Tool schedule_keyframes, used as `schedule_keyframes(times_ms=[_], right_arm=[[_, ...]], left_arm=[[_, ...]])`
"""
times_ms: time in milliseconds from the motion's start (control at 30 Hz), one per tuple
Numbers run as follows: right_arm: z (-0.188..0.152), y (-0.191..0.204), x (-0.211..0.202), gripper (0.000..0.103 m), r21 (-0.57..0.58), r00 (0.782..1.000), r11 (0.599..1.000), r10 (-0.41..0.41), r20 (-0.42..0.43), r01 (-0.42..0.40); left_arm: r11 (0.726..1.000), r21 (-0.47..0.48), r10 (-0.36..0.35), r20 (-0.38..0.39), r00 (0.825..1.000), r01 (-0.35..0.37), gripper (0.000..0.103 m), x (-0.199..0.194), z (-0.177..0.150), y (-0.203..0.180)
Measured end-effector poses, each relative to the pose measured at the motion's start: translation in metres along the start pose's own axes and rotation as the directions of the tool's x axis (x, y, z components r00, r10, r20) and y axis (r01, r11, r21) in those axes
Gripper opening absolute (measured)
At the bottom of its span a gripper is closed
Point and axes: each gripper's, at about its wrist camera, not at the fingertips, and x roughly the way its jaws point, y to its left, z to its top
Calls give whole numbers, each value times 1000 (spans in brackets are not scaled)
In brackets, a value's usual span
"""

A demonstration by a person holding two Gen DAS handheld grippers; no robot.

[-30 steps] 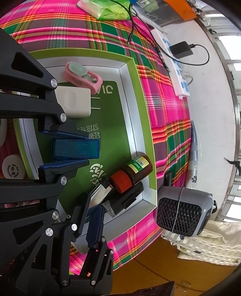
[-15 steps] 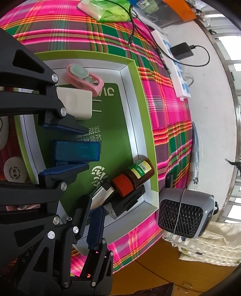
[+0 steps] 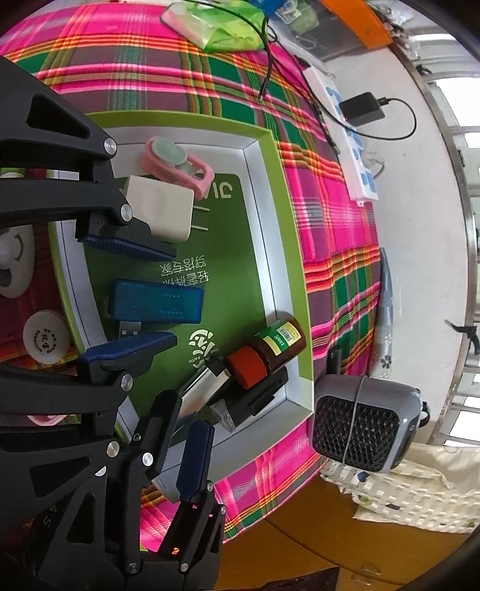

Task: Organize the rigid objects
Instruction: 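Lower USB stick and power bank onto the tray floor, open both grippers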

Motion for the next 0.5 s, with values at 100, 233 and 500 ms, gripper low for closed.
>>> schedule_keyframes(times_ms=[100,233,500], right_arm=[[-2,2,-6,34,5,1000,1000,-9,13,9],[-4,4,-15,34,7,999,1000,-22,36,21],[-11,10,-32,34,20,997,999,-32,69,31]], left_arm=[[1000,-6,5,14,1000,-5,41,-6,-1,0],[1000,-8,16,32,999,-15,41,-16,-5,0],[999,-35,21,62,998,-19,42,-37,-15,4]])
